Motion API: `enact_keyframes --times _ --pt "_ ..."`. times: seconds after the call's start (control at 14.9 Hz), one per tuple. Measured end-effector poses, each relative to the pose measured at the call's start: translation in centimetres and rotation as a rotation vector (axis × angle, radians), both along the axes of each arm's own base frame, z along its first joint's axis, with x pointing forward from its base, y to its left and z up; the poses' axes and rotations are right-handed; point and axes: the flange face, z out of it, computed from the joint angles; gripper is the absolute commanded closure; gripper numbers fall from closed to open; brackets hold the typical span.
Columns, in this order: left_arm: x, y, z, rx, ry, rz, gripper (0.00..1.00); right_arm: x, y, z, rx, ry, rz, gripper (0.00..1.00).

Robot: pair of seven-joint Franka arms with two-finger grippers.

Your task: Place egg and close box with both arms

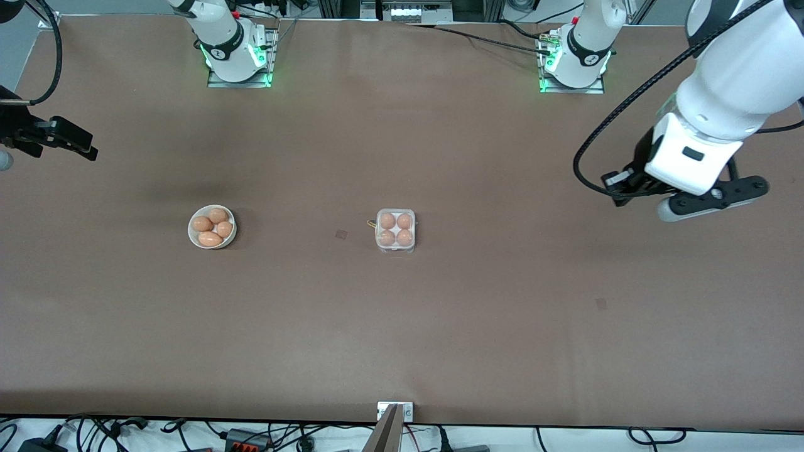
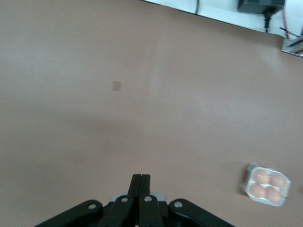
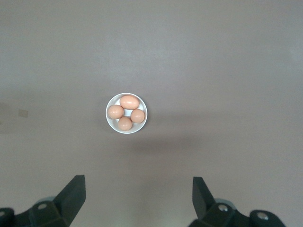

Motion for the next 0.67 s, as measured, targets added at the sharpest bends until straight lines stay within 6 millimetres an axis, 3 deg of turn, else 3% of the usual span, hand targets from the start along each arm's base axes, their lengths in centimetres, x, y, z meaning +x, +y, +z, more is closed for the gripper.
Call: enact_keyframes --times 0.13,0.4,0.67 --pt "-0.1 1.8 0.6 0.016 0.003 -0.001 1.0 0.0 0.0 0.0 0.0 0.0 0.0 0.0" --pt "0.1 7.1 1.1 0.023 0.031 -0.064 1.0 0.0 0.0 0.0 0.0 -0.001 0.0 0.0" --pt "-0.5 7.4 0.5 -0.013 0.092 -0.063 0.99 0.0 0.0 0.0 0.0 -0.001 0.0 0.0"
